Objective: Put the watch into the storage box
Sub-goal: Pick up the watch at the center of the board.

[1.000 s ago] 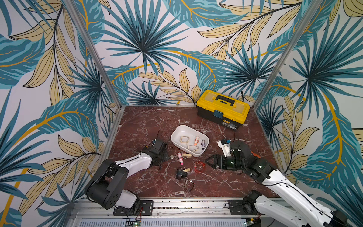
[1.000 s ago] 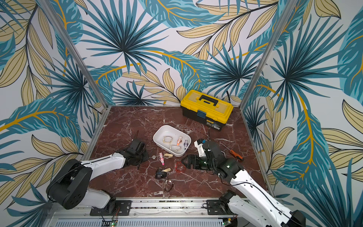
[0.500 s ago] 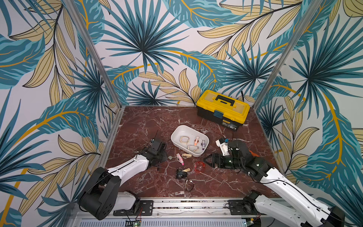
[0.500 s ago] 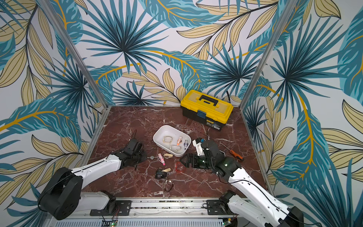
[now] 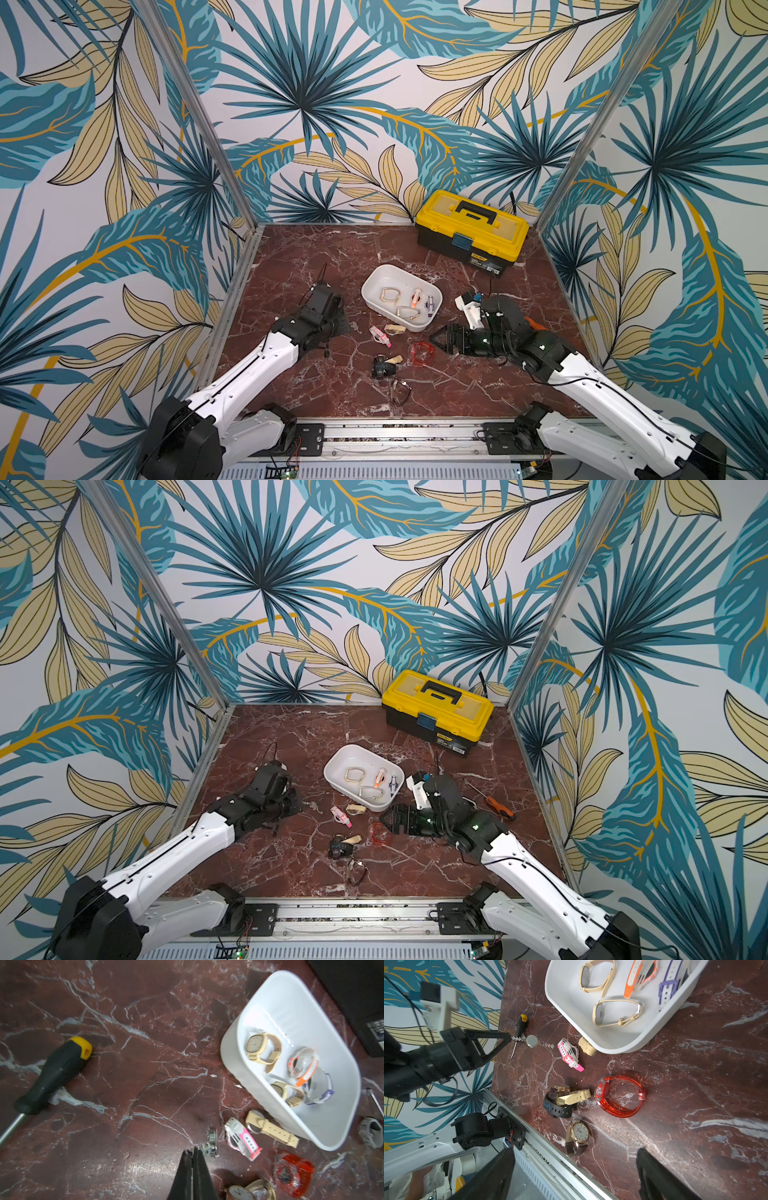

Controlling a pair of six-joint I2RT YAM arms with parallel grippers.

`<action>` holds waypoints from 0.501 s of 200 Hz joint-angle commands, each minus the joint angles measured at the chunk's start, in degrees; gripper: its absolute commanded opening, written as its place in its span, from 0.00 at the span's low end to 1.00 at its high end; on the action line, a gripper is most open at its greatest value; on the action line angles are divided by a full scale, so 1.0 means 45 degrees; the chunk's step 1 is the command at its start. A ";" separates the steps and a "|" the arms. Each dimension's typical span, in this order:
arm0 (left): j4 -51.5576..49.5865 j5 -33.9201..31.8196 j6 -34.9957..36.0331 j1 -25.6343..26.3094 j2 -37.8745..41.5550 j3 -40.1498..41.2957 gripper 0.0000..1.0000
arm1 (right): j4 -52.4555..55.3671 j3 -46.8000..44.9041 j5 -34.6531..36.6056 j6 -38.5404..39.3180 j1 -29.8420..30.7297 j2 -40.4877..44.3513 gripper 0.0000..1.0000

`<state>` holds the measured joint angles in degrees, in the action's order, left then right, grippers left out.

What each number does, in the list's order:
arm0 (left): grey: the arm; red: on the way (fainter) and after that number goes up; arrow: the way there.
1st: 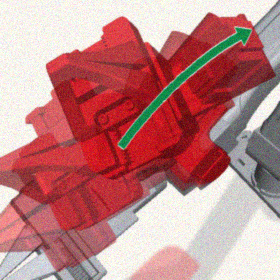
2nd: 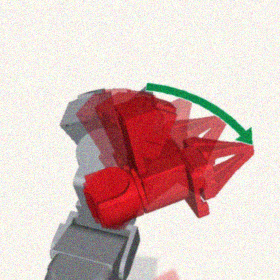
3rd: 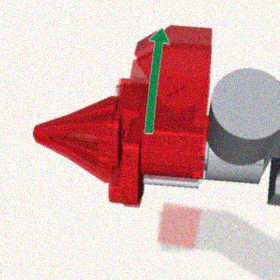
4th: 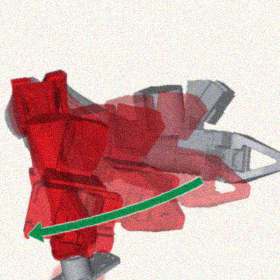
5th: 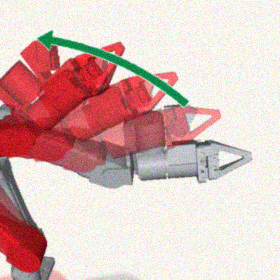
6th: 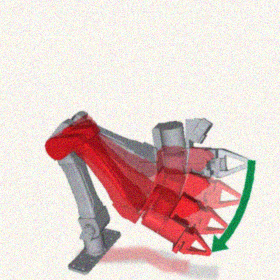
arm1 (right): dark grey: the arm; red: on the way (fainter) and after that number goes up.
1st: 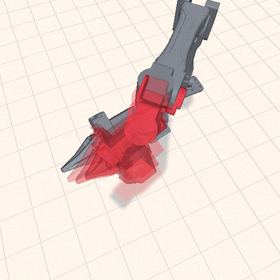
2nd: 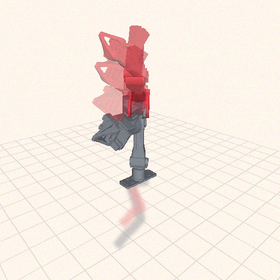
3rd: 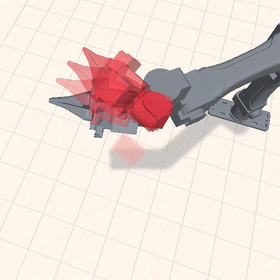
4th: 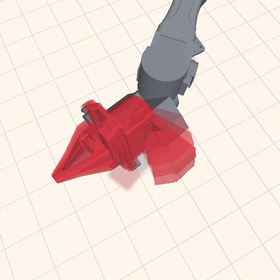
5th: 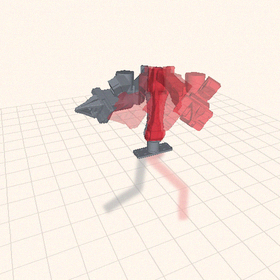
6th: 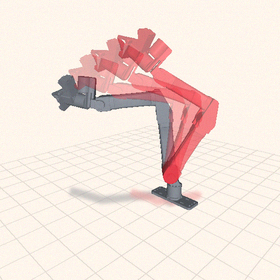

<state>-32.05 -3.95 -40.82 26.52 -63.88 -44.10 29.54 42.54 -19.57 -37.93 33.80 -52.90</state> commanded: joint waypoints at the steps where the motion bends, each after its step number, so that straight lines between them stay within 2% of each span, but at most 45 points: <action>1: -0.1403 0.0056 0.0657 -0.0061 0.0471 -0.1234 0.00 | -0.0364 0.0106 0.0090 0.0021 0.0082 -0.0156 0.94; 14: -0.1762 0.0055 0.0839 -0.0068 0.0682 -0.1848 0.00 | -0.0395 0.0134 0.0092 0.0031 0.0067 -0.0214 0.94; 54: -0.1918 0.1800 0.1005 0.0057 0.0265 -0.3964 0.00 | -0.0314 0.0287 0.0209 0.0170 0.0067 -0.0262 0.94; 100: -0.0630 0.3659 0.1142 0.0532 -0.2165 -0.5685 0.01 | -0.0184 0.0399 0.0298 0.0236 0.0076 -0.0296 0.94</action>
<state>-38.09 6.96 -37.23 27.49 -68.16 -65.56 28.75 43.40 -19.31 -37.71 33.80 -54.02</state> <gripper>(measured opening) 0.061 0.937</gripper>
